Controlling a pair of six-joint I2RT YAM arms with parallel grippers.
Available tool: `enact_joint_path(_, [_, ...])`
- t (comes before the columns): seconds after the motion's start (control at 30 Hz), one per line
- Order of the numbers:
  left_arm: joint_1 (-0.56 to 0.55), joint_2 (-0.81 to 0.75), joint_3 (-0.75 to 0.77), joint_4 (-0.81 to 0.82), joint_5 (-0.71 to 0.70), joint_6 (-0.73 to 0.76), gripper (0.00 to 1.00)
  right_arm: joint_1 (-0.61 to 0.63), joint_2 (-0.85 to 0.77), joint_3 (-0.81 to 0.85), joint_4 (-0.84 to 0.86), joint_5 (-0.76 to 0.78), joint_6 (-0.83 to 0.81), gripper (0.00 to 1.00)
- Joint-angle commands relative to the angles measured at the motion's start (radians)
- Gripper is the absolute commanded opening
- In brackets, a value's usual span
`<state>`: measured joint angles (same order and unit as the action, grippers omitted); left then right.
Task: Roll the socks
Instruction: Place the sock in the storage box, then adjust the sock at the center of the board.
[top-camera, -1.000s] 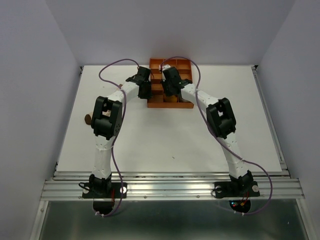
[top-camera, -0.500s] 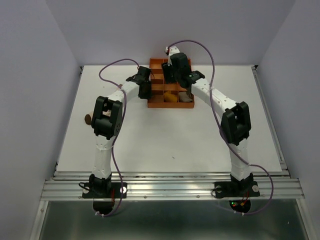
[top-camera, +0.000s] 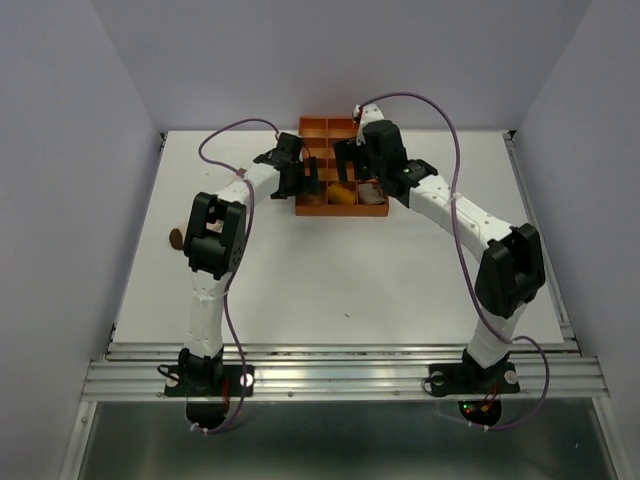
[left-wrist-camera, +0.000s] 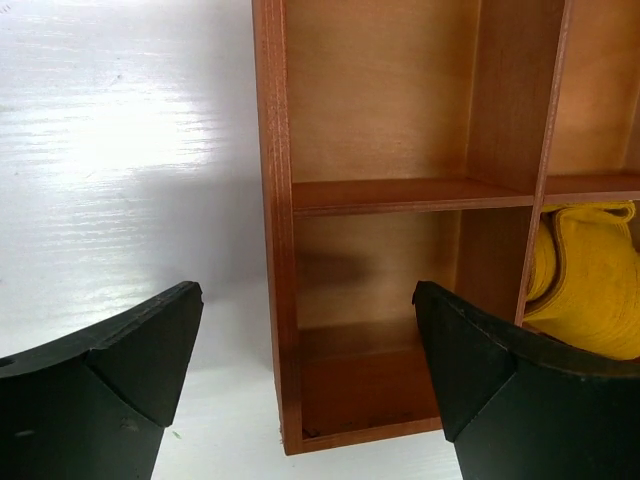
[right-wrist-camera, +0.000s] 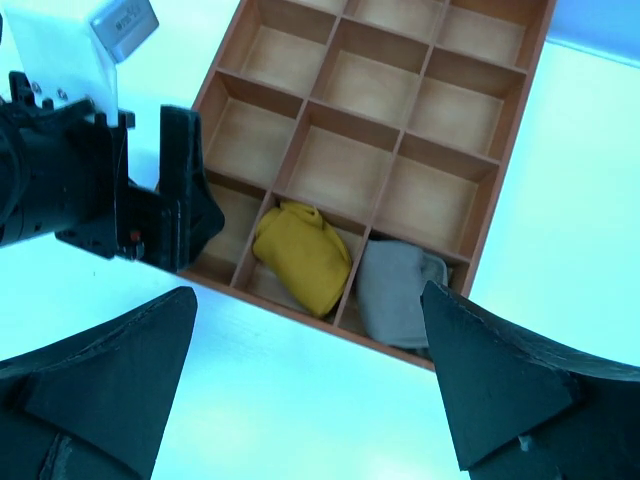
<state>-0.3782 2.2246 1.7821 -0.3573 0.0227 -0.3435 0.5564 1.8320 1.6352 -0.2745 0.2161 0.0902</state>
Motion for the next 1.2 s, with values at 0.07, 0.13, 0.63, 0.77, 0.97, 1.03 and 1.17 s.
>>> enact_joint_path(0.07, [-0.002, -0.163, 0.017, -0.017, -0.059, 0.009, 0.99, -0.004, -0.164, -0.113, 0.115, 0.029, 0.034, 1.00])
enact_joint_path(0.13, [-0.002, -0.195, 0.016, -0.023, -0.069, 0.012, 0.99, -0.004, -0.195, -0.150, 0.133, 0.035, 0.040, 1.00])
enact_joint_path(0.63, [0.222, -0.413, -0.274, 0.003, -0.126, -0.207, 0.99, -0.004, -0.404, -0.406, 0.164, 0.158, 0.079, 1.00])
enact_joint_path(0.77, [0.301, -0.346, -0.283, 0.093, -0.032, -0.224, 0.99, -0.004, -0.415, -0.433, 0.164, 0.158, 0.060, 1.00])
enact_joint_path(0.97, [0.317, -0.195, -0.162, 0.113, -0.004, -0.195, 0.99, -0.004, -0.386, -0.429, 0.162, 0.175, 0.014, 1.00])
enact_joint_path(1.03, [0.317, -0.161, -0.145, 0.123, -0.012, -0.193, 0.99, -0.004, -0.384, -0.433, 0.159, 0.181, 0.005, 1.00])
enact_joint_path(1.17, [0.320, -0.077, -0.107, 0.118, -0.043, -0.193, 0.99, -0.004, -0.385, -0.445, 0.162, 0.193, -0.006, 1.00])
